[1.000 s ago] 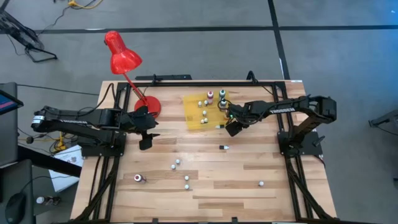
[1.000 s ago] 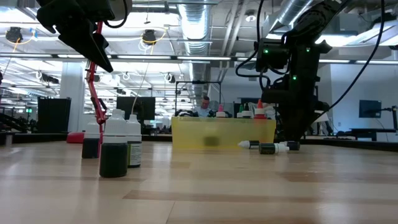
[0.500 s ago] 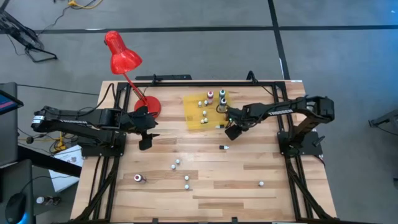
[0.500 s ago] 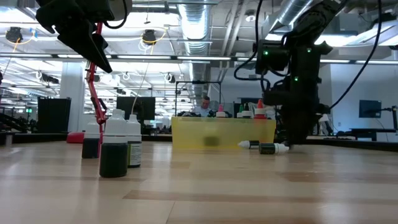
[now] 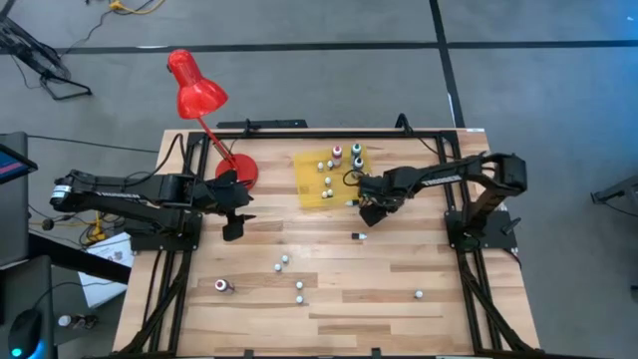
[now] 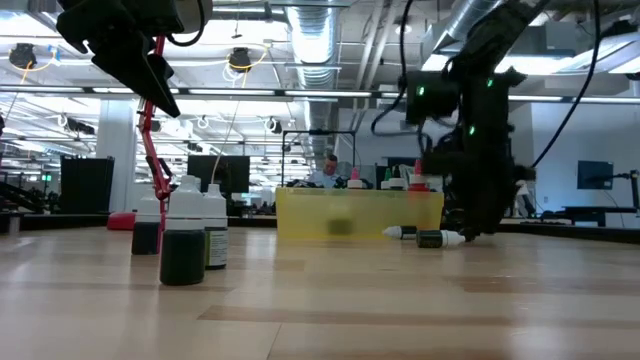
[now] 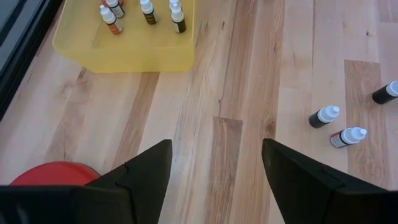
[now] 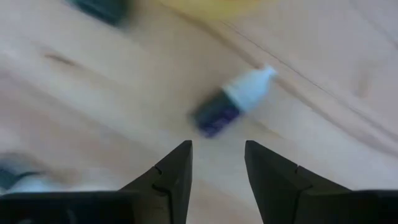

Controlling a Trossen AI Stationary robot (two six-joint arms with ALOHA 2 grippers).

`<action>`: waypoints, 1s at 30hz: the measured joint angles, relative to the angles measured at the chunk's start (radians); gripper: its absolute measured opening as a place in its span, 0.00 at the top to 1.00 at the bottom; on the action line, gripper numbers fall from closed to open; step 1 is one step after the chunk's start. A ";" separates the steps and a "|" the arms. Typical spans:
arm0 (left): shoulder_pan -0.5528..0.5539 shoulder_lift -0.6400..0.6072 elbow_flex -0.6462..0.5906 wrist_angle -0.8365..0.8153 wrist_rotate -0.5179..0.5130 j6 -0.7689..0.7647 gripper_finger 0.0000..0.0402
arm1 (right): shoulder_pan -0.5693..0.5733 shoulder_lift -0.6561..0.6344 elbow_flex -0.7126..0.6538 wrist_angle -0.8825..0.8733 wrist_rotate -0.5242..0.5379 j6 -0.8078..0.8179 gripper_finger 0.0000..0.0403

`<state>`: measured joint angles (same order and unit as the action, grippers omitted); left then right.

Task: Pick & Place food coloring
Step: Put the small purple food coloring bottle into the yellow bin

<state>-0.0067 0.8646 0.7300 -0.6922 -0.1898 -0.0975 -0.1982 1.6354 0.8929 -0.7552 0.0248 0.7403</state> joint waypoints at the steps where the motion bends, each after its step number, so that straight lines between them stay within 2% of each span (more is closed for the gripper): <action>1: 0.000 0.000 0.000 0.001 0.000 0.000 0.40 | 0.003 -0.024 0.009 0.005 -0.001 0.026 0.65; 8: 0.000 0.000 0.000 0.000 0.000 0.007 0.40 | 0.022 -0.110 0.012 -0.016 0.065 0.212 0.61; 14: 0.000 0.000 0.000 -0.021 0.000 0.007 0.40 | 0.027 -0.032 0.011 -0.011 0.106 0.336 0.62; 23: 0.000 0.000 0.000 -0.036 0.000 0.023 0.40 | 0.026 0.115 0.020 0.044 0.113 0.306 0.67; 30: 0.000 0.000 0.000 -0.036 0.000 0.023 0.40 | 0.030 0.112 0.016 0.050 0.118 0.265 0.75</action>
<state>-0.0067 0.8645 0.7300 -0.7280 -0.1902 -0.0746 -0.1684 1.7472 0.9093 -0.7056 0.1425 1.0053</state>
